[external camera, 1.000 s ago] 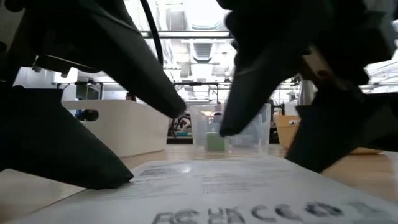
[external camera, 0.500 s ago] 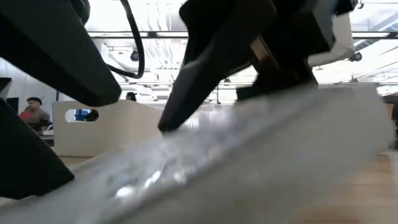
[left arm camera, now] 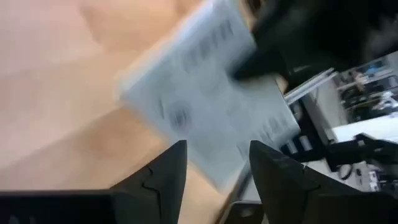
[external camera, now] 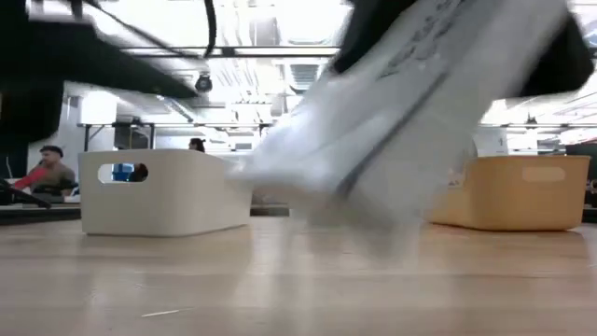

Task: Pick and place items into bin
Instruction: Put the card reader box into the yellow bin

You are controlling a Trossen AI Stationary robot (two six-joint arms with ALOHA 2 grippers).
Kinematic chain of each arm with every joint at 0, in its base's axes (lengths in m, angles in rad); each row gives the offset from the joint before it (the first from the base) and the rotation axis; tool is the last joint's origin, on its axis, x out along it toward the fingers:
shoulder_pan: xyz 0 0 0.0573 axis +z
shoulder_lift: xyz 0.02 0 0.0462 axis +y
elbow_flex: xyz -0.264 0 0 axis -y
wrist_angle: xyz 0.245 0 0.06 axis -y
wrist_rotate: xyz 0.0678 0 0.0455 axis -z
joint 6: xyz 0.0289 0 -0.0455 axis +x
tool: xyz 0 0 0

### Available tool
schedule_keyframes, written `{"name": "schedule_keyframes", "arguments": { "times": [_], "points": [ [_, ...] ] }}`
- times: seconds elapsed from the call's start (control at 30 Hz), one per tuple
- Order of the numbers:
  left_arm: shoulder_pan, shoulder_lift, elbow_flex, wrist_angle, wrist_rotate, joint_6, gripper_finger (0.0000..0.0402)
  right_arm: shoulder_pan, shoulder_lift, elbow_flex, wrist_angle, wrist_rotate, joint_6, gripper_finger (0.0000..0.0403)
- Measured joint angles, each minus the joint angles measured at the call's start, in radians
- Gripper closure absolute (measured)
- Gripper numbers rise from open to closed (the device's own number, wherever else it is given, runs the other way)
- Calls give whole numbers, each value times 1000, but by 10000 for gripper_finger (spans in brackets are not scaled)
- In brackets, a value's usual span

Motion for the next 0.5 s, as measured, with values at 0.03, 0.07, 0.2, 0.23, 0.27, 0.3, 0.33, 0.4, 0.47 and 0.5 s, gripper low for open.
{"name": "schedule_keyframes", "arguments": {
  "times": [0.03,0.07,0.2,0.23,0.27,0.3,0.33,0.4,0.47,0.5],
  "points": [
    [0,-14,0,0,-18,19,242,9,-26,8,-72,43,31,373],
    [-1,-27,0,-3,-35,47,242,17,-51,20,-142,86,70,373],
    [-1,-69,2,-33,-69,139,242,52,-160,73,-519,229,263,372],
    [0,-79,2,-51,-71,152,242,57,-180,81,-606,239,301,372],
    [2,-84,2,-55,-73,166,242,57,-204,87,-686,239,333,372],
    [2,-91,3,-59,-72,180,242,57,-227,87,-760,237,357,372],
    [2,-98,3,-80,-72,189,242,50,-251,87,-828,231,374,372],
    [2,-112,3,-107,-69,192,242,32,-306,84,-953,216,409,372],
    [1,-127,3,-154,-68,192,242,8,-357,74,-1083,212,435,372],
    [1,-136,3,-180,-64,192,242,-7,-386,63,-1125,208,441,372]
  ]
}}
